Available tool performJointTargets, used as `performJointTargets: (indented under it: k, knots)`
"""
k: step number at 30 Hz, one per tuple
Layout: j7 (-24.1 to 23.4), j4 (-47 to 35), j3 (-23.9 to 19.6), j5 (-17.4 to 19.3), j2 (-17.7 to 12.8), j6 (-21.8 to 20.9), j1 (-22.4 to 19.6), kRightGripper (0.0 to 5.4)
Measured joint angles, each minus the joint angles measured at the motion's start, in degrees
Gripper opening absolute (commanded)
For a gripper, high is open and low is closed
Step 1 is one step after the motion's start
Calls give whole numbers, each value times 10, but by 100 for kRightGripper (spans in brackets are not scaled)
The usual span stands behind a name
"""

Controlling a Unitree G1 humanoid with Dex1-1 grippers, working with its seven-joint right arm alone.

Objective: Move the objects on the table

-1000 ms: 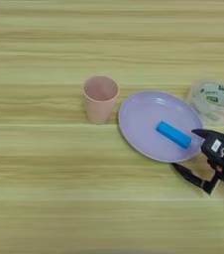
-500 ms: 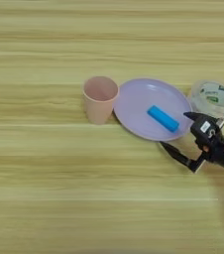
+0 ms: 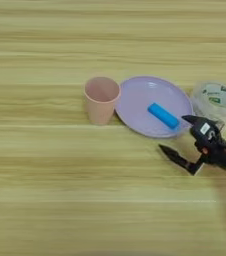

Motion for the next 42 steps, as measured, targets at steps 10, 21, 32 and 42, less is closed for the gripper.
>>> performJointTargets:
  k: [10, 21, 32, 42]
  knots:
    - [8, -27, -36, 54, 2, 18, -3, 537]
    - [-70, 34, -22, 54, 43, 125, -127, 537]
    - [-80, 58, 33, 24, 44, 173, -161, 537]
    - [-93, 127, 76, -37, 46, 151, -185, 537]
